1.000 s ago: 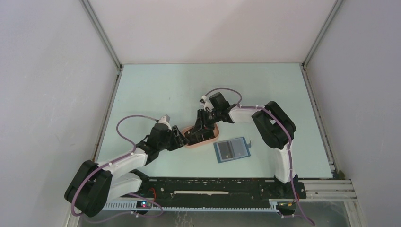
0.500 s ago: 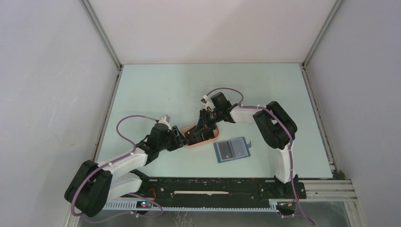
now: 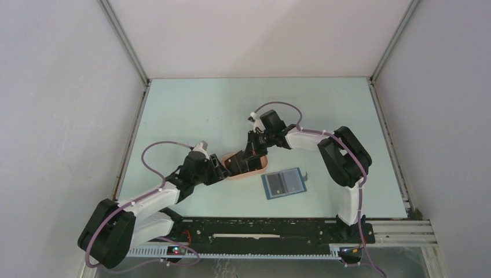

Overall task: Put the credit cards into the card holder
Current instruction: Pick up the credit card from the storage box, then insert the credit card into the card holder.

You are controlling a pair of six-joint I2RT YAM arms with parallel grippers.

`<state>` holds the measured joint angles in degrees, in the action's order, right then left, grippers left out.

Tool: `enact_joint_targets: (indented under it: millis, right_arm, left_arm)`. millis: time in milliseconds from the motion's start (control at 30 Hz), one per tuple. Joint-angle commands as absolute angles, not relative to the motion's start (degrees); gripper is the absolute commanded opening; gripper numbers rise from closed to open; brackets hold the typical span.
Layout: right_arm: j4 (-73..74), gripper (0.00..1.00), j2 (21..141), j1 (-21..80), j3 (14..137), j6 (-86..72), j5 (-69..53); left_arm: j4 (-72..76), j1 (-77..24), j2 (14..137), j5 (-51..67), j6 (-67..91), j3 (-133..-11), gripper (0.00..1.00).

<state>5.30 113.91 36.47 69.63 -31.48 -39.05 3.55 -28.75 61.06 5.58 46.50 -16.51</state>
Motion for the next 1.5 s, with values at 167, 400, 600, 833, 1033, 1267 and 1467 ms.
enact_joint_targets:
  millis: [167,400,600,833,1033,1267,1467]
  right_arm:
    - [7.35,0.0,104.15,36.21,69.8,-22.44,-35.12]
    - [8.48,0.0,100.38,35.93,69.79,-16.42,-40.39]
    - [14.11,0.0,94.46,33.27,70.4,-3.12,-53.31]
    - [23.41,0.0,87.04,29.71,68.3,8.67,-64.66]
    - [26.57,0.0,79.41,27.49,59.46,16.06,-70.78]
    - [23.7,0.0,74.96,23.42,52.3,14.37,-81.92]
    - [21.78,0.0,74.71,21.21,50.45,13.17,-84.61]
  left_arm:
    - [-0.42,-29.09,54.52,2.18,44.44,-18.38,0.57]
    - [-7.02,-29.0,47.03,-1.57,43.54,-18.52,0.62]
    - [-8.54,-29.0,39.53,-0.63,41.47,-18.43,0.63]
    - [7.4,-29.14,28.21,11.47,42.17,-13.11,0.65]
    - [22.6,-31.97,24.23,14.98,45.0,-8.13,0.7]
    - [41.61,-43.92,32.8,11.09,42.28,-6.33,0.73]
    - [49.66,-51.58,40.57,5.09,36.14,-6.59,0.73]
